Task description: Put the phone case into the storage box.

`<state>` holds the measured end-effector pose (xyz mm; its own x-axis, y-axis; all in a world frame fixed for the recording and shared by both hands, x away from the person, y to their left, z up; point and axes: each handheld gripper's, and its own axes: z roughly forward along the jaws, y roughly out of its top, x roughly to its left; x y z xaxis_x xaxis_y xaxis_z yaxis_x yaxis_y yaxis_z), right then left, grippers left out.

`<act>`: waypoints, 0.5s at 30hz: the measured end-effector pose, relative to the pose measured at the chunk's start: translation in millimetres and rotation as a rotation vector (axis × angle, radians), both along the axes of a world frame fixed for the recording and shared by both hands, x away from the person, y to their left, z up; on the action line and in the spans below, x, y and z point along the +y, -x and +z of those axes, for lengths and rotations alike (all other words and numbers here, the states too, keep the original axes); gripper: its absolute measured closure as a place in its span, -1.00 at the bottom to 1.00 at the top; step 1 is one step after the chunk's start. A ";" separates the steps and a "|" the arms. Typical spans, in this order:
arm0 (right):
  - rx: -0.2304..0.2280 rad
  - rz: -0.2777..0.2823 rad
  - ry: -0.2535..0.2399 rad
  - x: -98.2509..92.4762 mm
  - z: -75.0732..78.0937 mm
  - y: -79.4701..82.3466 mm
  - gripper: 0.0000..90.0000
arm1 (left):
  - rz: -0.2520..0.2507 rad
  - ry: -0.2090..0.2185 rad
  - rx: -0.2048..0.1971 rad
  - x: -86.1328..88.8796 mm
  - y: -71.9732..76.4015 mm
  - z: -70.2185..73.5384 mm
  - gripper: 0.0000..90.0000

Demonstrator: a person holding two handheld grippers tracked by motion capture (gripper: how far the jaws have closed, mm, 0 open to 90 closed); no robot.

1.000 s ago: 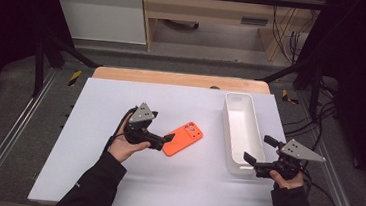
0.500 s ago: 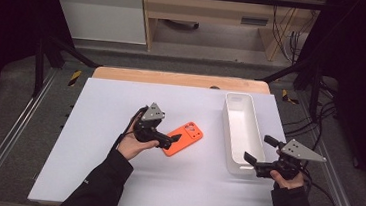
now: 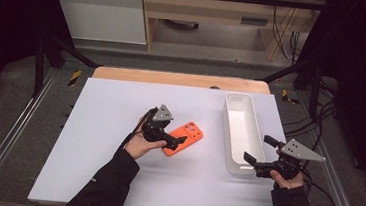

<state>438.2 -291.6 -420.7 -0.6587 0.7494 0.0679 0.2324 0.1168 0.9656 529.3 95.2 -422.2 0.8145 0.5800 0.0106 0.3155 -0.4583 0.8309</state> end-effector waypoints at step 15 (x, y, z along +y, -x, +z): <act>0.003 0.002 -0.001 0.2 -0.2 -0.2 -0.99 | 0.000 -0.033 0.023 -15.0 -11.5 -4.3 -0.97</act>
